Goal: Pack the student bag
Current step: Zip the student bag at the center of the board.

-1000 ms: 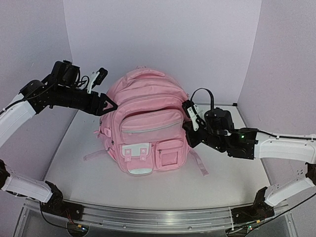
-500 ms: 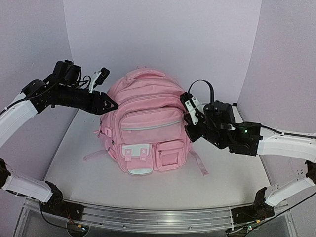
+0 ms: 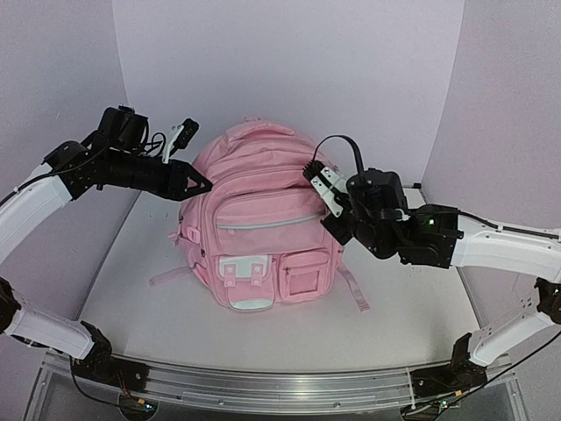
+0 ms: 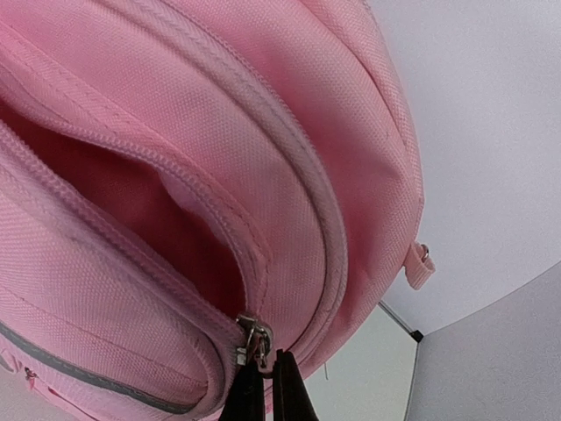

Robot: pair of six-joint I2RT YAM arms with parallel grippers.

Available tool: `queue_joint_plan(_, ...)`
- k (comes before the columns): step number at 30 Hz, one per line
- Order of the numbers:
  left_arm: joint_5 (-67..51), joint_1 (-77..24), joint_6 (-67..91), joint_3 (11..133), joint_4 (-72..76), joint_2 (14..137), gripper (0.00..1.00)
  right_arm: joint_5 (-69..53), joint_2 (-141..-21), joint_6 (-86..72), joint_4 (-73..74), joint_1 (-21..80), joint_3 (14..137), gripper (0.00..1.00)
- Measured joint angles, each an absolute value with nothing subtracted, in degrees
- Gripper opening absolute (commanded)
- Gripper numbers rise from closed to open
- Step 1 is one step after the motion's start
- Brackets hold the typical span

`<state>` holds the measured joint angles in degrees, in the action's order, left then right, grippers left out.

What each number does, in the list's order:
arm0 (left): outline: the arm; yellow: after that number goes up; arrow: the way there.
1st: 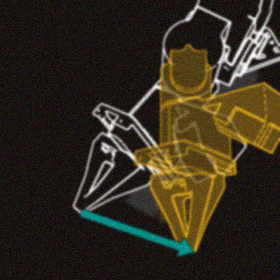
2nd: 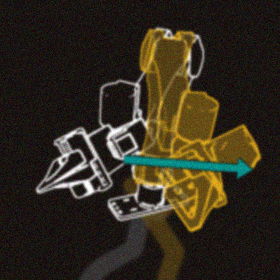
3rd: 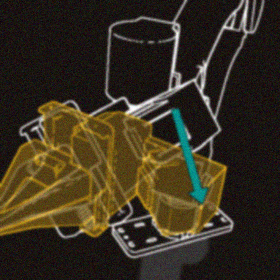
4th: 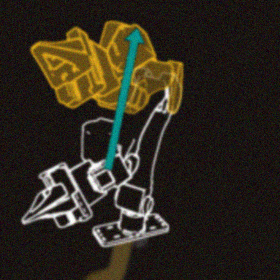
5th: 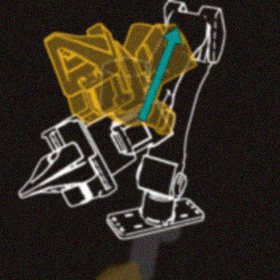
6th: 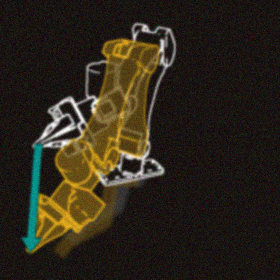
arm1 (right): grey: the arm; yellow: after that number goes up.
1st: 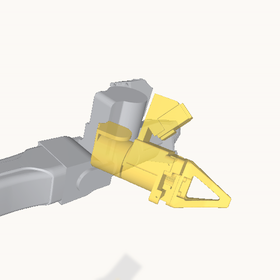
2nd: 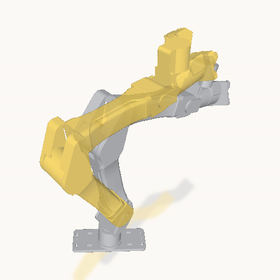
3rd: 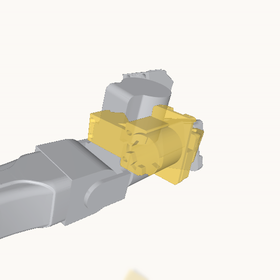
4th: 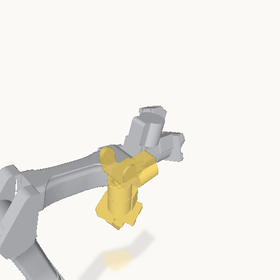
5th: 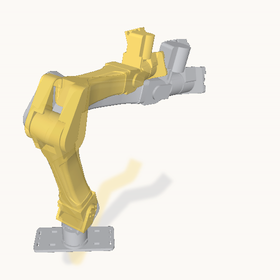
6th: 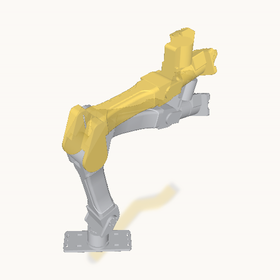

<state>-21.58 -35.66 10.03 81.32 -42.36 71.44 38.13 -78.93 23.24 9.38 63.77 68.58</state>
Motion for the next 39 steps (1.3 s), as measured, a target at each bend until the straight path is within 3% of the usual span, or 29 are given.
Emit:
queue_joint_plan(23,-21.4,-34.9,10.1,81.3,-42.4,71.6,0.13,45.2,-89.6,48.0,14.2,66.3,84.1,0.0)
queue_joint_plan(27,-21.0,-34.8,10.1,81.3,-42.3,71.6,0.13,44.7,-90.2,50.0,13.3,66.4,85.3,0.3)
queue_joint_plan(32,-21.6,-35.6,10.0,81.3,-41.9,71.7,0.13,38.9,-89.2,45.9,5.6,68.3,88.2,0.52)
queue_joint_plan(37,-21.5,-35.6,10.0,81.3,-41.9,71.7,0.13,36.0,-83.0,36.2,1.9,69.6,86.3,0.65)
queue_joint_plan(39,-21.4,-35.6,10.1,81.3,-41.9,71.7,0.14,37.4,-80.0,30.6,1.1,69.4,85.0,0.65)
